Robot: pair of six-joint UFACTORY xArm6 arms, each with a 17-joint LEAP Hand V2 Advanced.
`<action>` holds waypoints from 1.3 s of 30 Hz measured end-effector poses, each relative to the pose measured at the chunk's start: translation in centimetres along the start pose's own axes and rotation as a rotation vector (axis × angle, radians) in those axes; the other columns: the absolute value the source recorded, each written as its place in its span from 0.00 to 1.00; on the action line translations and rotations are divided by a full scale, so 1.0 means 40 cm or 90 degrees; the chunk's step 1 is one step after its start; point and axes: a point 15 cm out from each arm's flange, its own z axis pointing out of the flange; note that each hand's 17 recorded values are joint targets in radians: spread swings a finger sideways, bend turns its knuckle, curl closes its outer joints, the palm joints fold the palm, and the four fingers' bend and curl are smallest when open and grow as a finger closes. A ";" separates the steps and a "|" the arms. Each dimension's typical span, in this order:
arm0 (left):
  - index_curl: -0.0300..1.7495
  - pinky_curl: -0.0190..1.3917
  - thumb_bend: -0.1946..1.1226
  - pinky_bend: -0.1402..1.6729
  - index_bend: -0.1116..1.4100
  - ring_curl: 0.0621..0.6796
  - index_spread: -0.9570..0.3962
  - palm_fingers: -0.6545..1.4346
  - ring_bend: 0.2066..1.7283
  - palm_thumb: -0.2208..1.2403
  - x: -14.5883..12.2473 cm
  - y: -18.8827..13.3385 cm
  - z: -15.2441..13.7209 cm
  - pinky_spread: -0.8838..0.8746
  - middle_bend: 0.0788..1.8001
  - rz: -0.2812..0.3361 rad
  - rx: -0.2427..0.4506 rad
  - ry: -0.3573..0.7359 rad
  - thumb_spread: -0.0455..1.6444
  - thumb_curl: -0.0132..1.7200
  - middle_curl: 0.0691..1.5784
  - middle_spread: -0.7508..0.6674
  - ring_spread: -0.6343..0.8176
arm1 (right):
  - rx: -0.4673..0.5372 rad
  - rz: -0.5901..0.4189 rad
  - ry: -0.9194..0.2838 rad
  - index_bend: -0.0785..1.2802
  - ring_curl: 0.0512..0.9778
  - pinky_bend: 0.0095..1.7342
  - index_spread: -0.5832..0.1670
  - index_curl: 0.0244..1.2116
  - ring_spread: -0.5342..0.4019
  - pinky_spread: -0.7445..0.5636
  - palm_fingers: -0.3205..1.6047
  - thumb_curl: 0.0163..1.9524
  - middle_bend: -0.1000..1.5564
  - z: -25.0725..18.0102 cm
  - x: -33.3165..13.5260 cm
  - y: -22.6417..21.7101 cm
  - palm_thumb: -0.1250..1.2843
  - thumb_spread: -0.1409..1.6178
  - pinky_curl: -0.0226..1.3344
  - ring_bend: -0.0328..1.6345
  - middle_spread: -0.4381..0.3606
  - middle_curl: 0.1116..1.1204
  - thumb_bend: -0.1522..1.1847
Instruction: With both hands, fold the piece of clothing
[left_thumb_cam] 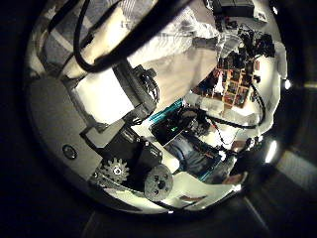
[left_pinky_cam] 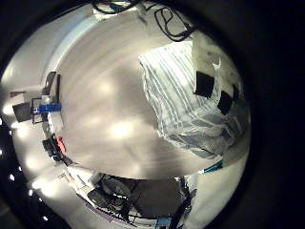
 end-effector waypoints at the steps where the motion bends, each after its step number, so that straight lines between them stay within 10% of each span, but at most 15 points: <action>1: 0.69 0.57 0.13 0.48 0.43 0.76 0.14 0.85 0.71 0.56 -0.010 -0.024 0.014 0.07 0.53 -0.003 -0.006 0.002 0.75 0.24 0.60 0.16 0.13 | -0.005 -0.001 -0.003 0.90 0.76 0.69 0.45 0.70 0.34 0.41 0.74 0.45 0.86 0.013 -0.002 -0.034 0.77 0.64 0.74 0.84 0.37 0.70 0.10; 11: 0.67 0.58 0.13 0.45 0.43 0.75 0.15 0.83 0.70 0.52 -0.095 -0.163 0.130 0.07 0.54 -0.052 -0.008 0.005 0.75 0.22 0.59 0.17 0.13 | 0.039 0.032 0.004 0.86 0.73 0.67 0.45 0.69 0.34 0.39 0.73 0.41 0.83 0.205 -0.026 -0.276 0.68 0.68 0.73 0.83 0.35 0.69 0.08; 18: 0.65 0.58 0.13 0.42 0.41 0.73 0.16 0.83 0.67 0.51 -0.127 -0.212 0.181 0.07 0.54 -0.084 0.008 0.001 0.74 0.22 0.58 0.17 0.12 | 0.145 0.066 0.006 0.51 0.67 0.69 0.35 0.59 0.32 0.32 0.62 0.35 0.72 0.276 0.014 -0.437 0.62 0.74 0.66 0.81 0.33 0.61 0.10; 22: 0.64 0.59 0.13 0.40 0.37 0.73 0.17 0.75 0.65 0.51 -0.147 -0.226 0.176 0.08 0.53 -0.109 0.030 -0.001 0.75 0.22 0.57 0.17 0.11 | 0.192 0.083 0.004 0.28 0.65 0.71 0.30 0.53 0.31 0.25 0.40 0.32 0.58 0.265 0.033 -0.483 0.61 0.76 0.64 0.81 0.32 0.55 0.10; 28: 0.61 0.62 0.13 0.40 0.25 0.70 0.25 0.60 0.63 0.48 -0.173 -0.242 0.129 0.11 0.44 -0.173 0.094 0.027 0.75 0.21 0.54 0.19 0.12 | 0.208 0.101 0.010 0.25 0.46 0.61 0.19 0.41 0.54 0.56 0.14 0.25 0.38 0.212 0.136 -0.457 0.36 0.75 0.58 0.58 0.39 0.39 0.05; 34: 0.59 0.66 0.13 0.40 0.22 0.72 0.35 0.43 0.60 0.47 -0.180 -0.229 0.029 0.17 0.25 -0.209 0.167 0.062 0.75 0.21 0.50 0.31 0.19 | 0.268 0.141 -0.034 0.24 0.35 0.54 0.17 0.36 0.69 0.79 0.18 0.21 0.31 0.078 0.227 -0.419 0.29 0.74 0.51 0.50 0.41 0.32 0.09; 39: 0.55 0.66 0.13 0.33 0.25 0.64 0.46 0.37 0.51 0.46 -0.145 -0.158 -0.052 0.29 0.17 -0.192 0.176 0.071 0.75 0.20 0.44 0.44 0.30 | 0.267 0.151 -0.039 0.19 0.34 0.46 0.23 0.33 0.62 0.88 0.29 0.20 0.36 -0.025 0.249 -0.330 0.31 0.76 0.44 0.55 0.43 0.32 0.10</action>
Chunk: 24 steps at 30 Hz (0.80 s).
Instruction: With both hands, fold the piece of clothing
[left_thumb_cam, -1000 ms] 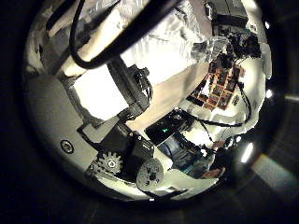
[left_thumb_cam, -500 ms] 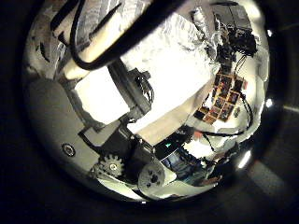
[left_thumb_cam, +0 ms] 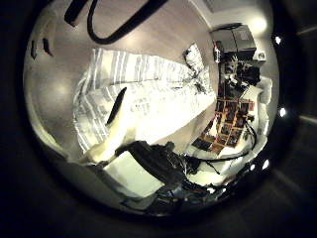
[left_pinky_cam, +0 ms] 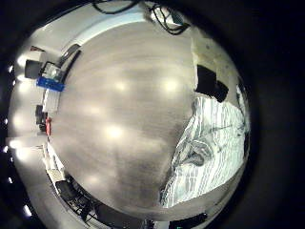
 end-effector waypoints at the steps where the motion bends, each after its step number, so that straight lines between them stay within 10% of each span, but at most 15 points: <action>1: 0.55 0.65 0.13 0.32 0.25 0.63 0.48 0.37 0.50 0.45 0.013 0.022 -0.008 0.32 0.16 0.005 -0.010 0.007 0.75 0.20 0.42 0.46 0.32 | -0.013 0.002 -0.001 0.18 0.34 0.45 0.25 0.32 0.60 0.88 0.29 0.19 0.37 -0.014 0.000 0.018 0.31 0.76 0.44 0.56 0.44 0.32 0.10; 10: 0.48 0.59 0.13 0.22 0.26 0.51 0.58 0.37 0.39 0.40 0.150 0.164 0.075 0.52 0.10 0.071 -0.107 0.061 0.75 0.19 0.35 0.58 0.46 | -0.231 0.069 -0.017 0.17 0.32 0.47 0.39 0.29 0.67 0.93 0.23 0.17 0.32 -0.022 0.088 0.255 0.25 0.74 0.42 0.54 0.57 0.29 0.08; 24: 0.40 0.48 0.14 0.18 0.23 0.41 0.64 0.41 0.32 0.39 0.153 0.238 0.277 0.64 0.06 0.069 -0.148 0.064 0.75 0.18 0.28 0.62 0.53 | -0.339 0.182 -0.059 0.15 0.29 0.45 0.43 0.22 0.66 0.92 0.26 0.15 0.34 0.139 0.257 0.355 0.23 0.72 0.37 0.57 0.62 0.28 0.10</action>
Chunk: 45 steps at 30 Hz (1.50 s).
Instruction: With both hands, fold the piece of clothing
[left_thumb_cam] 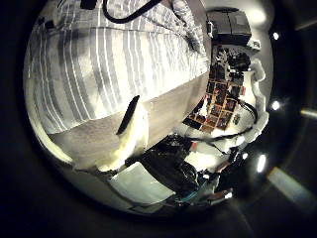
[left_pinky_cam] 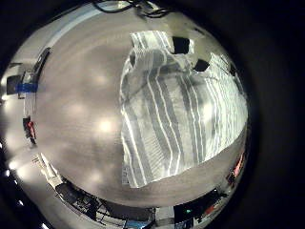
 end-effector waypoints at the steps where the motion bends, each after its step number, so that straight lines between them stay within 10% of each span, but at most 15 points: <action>1: 0.40 0.47 0.14 0.18 0.22 0.40 0.64 0.41 0.32 0.39 -0.001 0.002 0.009 0.64 0.06 0.000 -0.003 0.000 0.75 0.18 0.27 0.62 0.54 | -0.006 0.001 0.000 0.15 0.30 0.45 0.43 0.22 0.65 0.92 0.26 0.15 0.35 0.012 0.002 -0.002 0.24 0.72 0.37 0.58 0.61 0.28 0.10; 17: 0.36 0.38 0.14 0.18 0.23 0.34 0.65 0.42 0.29 0.39 -0.033 0.008 0.051 0.67 0.06 -0.003 -0.016 -0.017 0.75 0.18 0.23 0.63 0.57 | -0.090 -0.034 0.007 0.19 0.35 0.50 0.47 0.22 0.42 0.77 0.37 0.16 0.41 0.183 -0.061 -0.004 0.30 0.72 0.35 0.70 0.50 0.31 0.10; 22: 0.35 0.36 0.14 0.18 0.23 0.33 0.65 0.43 0.28 0.39 -0.040 0.007 0.066 0.68 0.06 -0.002 -0.027 -0.021 0.75 0.18 0.22 0.63 0.58 | -0.109 -0.046 0.005 0.18 0.37 0.59 0.43 0.22 0.33 0.51 0.60 0.17 0.51 0.210 -0.087 -0.001 0.39 0.73 0.35 0.76 0.40 0.38 0.12; 27: 0.34 0.34 0.14 0.18 0.22 0.33 0.65 0.43 0.27 0.39 -0.038 -0.004 0.069 0.68 0.06 0.000 -0.028 -0.020 0.76 0.18 0.21 0.63 0.58 | -0.114 -0.052 -0.015 0.39 0.42 0.60 0.29 0.34 0.33 0.27 0.82 0.20 0.60 0.220 -0.123 0.002 0.58 0.73 0.36 0.76 0.33 0.47 0.18; 36: 0.33 0.33 0.14 0.19 0.20 0.31 0.66 0.43 0.27 0.39 -0.022 -0.003 0.080 0.68 0.06 0.010 -0.031 -0.011 0.76 0.18 0.20 0.63 0.58 | -0.095 -0.042 -0.070 0.73 0.53 0.72 0.25 0.58 0.35 0.33 0.80 0.27 0.79 0.197 -0.142 0.015 0.79 0.71 0.44 0.84 0.32 0.62 0.24; 45: 0.30 0.32 0.14 0.19 0.19 0.31 0.68 0.42 0.27 0.39 0.016 0.018 0.087 0.69 0.06 0.026 -0.027 -0.009 0.76 0.18 0.19 0.64 0.60 | -0.048 -0.008 -0.092 0.80 0.59 0.76 0.31 0.69 0.37 0.36 0.77 0.32 0.85 0.144 -0.014 0.049 0.83 0.71 0.46 0.89 0.35 0.66 0.24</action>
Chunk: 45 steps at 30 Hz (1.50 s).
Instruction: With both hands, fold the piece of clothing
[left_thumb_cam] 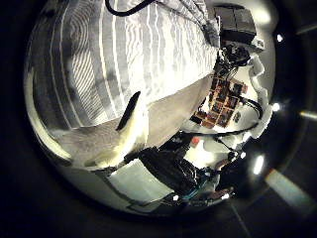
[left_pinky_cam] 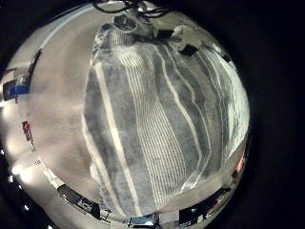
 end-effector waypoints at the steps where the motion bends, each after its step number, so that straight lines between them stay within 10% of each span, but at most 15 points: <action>1: 0.30 0.32 0.14 0.19 0.20 0.30 0.68 0.42 0.27 0.39 0.010 0.008 0.000 0.69 0.06 0.004 -0.001 -0.003 0.76 0.18 0.19 0.64 0.60 | 0.004 0.003 -0.002 0.80 0.59 0.76 0.32 0.70 0.37 0.36 0.77 0.33 0.85 -0.010 0.013 0.007 0.83 0.71 0.47 0.90 0.35 0.67 0.23; 22: 0.28 0.30 0.14 0.19 0.20 0.28 0.67 0.42 0.26 0.39 0.120 0.037 0.008 0.70 0.06 0.057 0.047 -0.033 0.76 0.18 0.17 0.65 0.63 | 0.032 0.079 -0.037 0.76 0.61 0.75 0.35 0.80 0.39 0.37 0.77 0.42 0.87 -0.191 0.228 0.162 0.84 0.71 0.48 0.91 0.38 0.66 0.18; 45: 0.29 0.28 0.14 0.19 0.21 0.27 0.66 0.43 0.25 0.40 0.011 0.072 -0.030 0.70 0.06 0.021 0.069 -0.032 0.75 0.18 0.16 0.64 0.62 | 0.043 -0.063 -0.168 0.74 0.61 0.75 0.33 0.86 0.39 0.37 0.76 0.46 0.88 -0.299 -0.248 0.161 0.83 0.72 0.48 0.90 0.38 0.64 0.13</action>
